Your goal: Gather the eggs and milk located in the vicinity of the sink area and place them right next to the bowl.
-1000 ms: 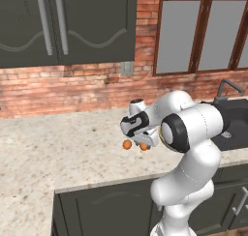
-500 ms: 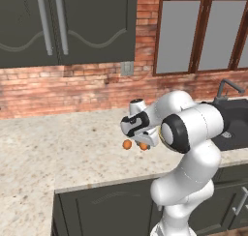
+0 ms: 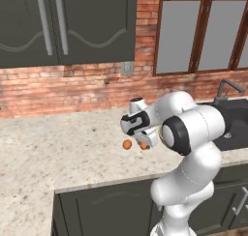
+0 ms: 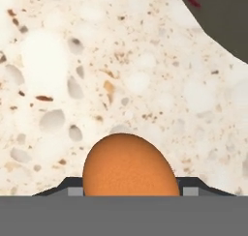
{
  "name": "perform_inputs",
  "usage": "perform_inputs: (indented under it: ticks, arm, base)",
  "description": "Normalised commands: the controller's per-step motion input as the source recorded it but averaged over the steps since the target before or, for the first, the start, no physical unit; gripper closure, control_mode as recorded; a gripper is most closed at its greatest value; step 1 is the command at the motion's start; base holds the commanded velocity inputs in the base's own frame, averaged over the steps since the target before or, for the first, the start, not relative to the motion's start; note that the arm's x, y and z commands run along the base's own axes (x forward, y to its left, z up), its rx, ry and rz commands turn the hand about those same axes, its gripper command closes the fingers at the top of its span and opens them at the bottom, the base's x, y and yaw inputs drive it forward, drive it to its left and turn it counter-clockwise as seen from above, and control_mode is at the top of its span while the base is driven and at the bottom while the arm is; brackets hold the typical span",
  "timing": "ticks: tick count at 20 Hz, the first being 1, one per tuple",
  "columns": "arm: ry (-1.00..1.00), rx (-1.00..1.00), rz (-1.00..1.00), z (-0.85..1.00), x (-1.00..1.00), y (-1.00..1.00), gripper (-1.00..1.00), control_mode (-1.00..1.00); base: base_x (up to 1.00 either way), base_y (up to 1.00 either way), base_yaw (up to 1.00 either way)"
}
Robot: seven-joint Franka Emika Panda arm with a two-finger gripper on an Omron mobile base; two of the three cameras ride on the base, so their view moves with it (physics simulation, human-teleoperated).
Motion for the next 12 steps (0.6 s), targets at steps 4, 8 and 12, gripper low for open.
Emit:
perform_inputs:
  ticks: [4, 8, 12]
  arm:
    - [-0.09, -0.01, -0.18, 0.23, 0.0, 0.0, 1.0, -1.0]
    - [-0.08, -0.07, -0.13, 0.1, 0.0, 0.0, 1.0, -1.0]
    - [0.0, -0.07, -0.05, -0.1, 0.0, 0.0, 1.0, -1.0]
  base:
    - [0.0, 0.0, 0.0]
    - [0.0, 0.0, 0.0]
    - [0.0, 0.0, 0.0]
